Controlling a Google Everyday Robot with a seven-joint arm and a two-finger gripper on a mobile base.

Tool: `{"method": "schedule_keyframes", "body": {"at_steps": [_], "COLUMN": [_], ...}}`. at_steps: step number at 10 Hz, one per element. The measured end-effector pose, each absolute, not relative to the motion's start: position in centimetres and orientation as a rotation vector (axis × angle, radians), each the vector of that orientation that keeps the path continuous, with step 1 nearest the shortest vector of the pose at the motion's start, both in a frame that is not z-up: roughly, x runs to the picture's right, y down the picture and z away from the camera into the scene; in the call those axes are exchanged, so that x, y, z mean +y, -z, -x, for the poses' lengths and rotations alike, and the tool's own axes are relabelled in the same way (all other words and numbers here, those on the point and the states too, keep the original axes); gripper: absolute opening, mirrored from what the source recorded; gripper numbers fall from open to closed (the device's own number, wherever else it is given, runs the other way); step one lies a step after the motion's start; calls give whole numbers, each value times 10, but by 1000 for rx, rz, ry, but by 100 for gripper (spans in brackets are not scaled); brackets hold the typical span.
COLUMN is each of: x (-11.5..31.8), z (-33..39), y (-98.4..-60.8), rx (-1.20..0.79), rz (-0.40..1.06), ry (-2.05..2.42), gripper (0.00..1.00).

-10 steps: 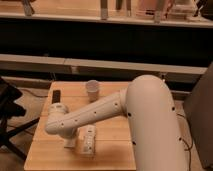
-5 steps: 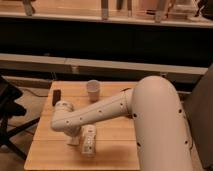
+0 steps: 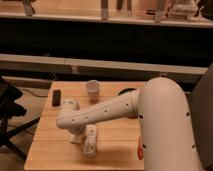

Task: Wipe the white sponge on the table

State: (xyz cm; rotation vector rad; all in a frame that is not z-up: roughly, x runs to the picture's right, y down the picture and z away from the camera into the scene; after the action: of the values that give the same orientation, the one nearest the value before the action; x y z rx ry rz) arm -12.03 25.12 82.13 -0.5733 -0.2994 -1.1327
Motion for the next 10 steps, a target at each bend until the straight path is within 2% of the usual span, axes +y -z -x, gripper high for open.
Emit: {"method": "schedule_keyframes", "body": {"at_steps": [10], "x": [242], "z": [89], "y": [-827], "rx": [-288], "rz": [581], "ry": [1057], "gripper": [1]}}
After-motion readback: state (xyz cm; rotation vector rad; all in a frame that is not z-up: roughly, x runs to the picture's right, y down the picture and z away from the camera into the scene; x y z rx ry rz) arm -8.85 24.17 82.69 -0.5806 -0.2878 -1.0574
